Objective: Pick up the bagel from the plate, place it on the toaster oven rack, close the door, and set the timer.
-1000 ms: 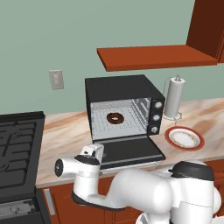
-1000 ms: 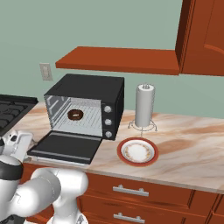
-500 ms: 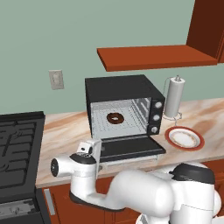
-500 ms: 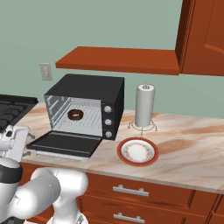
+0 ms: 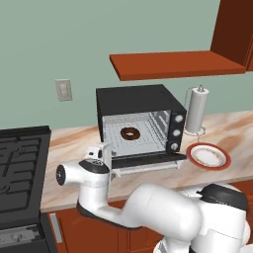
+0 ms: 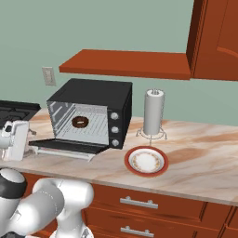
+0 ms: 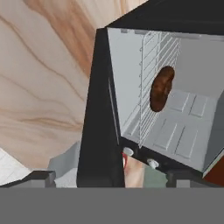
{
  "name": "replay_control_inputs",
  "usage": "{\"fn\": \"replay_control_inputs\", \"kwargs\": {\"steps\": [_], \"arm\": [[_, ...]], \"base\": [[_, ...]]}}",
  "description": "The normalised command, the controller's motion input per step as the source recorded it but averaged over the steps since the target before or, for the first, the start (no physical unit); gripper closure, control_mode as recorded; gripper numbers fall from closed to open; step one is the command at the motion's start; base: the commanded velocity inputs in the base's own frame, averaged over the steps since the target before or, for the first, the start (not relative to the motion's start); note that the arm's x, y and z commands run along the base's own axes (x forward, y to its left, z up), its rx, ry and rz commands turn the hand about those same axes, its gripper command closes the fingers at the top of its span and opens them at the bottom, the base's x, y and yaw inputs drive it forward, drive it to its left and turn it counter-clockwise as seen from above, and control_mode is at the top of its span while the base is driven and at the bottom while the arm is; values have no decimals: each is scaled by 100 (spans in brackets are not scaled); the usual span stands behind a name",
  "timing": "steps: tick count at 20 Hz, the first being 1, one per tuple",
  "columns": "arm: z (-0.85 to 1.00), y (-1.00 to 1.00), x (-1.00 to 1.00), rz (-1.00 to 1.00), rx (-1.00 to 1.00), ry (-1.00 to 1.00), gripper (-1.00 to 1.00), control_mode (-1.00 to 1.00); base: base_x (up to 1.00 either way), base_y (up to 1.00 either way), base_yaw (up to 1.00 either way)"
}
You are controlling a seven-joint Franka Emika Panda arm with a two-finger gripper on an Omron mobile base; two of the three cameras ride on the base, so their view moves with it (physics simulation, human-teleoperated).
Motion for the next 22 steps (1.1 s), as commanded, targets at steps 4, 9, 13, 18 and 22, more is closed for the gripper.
{"fn": "replay_control_inputs", "kwargs": {"steps": [4, 9, 13, 18, 22], "arm": [[16, -61, 71, 30, -2, -6, -100, -100], [14, -66, 73, 37, -1, -7, -100, -100], [3, -63, 73, 37, -2, -3, -100, -100], [0, -54, 61, 34, -6, -2, -100, -100], [0, -24, 46, 25, -10, -1, -100, -100]], "base": [[0, 0, 0], [0, 0, 0], [0, 0, 0], [0, 0, 0], [0, 0, 0]]}}
